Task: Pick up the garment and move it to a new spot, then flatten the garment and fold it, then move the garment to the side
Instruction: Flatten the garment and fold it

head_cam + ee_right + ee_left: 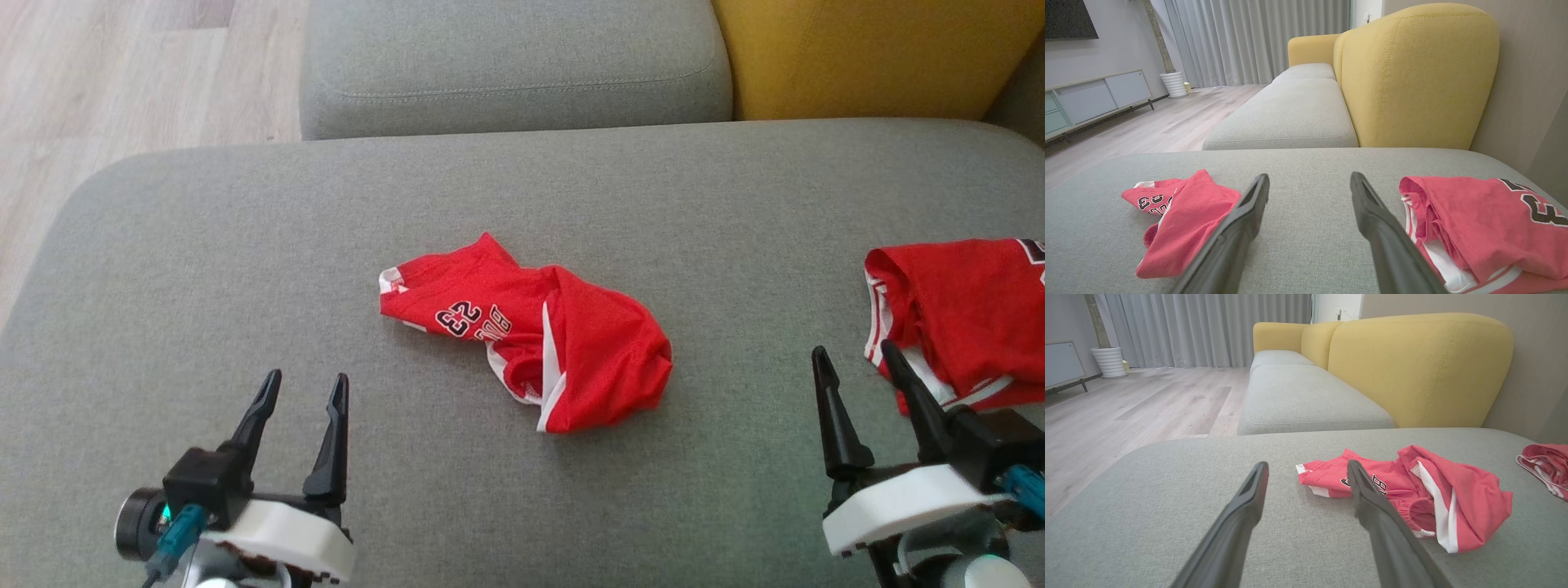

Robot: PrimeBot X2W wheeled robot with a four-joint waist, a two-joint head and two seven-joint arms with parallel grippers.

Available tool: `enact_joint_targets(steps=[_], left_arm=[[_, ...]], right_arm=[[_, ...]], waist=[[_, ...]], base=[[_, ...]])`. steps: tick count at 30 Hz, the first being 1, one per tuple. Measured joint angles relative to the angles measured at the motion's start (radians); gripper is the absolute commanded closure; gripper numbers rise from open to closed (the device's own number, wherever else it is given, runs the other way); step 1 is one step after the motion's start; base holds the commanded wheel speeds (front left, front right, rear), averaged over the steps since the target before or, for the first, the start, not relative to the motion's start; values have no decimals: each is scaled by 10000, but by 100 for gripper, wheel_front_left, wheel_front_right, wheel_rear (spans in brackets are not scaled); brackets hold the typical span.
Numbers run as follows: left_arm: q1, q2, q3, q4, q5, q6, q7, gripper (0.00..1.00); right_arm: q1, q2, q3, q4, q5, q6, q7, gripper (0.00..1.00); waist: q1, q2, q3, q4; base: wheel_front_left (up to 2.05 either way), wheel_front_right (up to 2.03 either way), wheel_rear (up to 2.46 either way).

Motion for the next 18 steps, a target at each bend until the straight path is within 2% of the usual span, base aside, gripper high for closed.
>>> enact_joint_targets(steps=[18], left_arm=[[2,132,-15,-86,-4,90,-2,0]], right_arm=[[-1,0,211,13,-4,0,119,0]], waist=[[0,0,132,38]], base=[[0,0,0]])
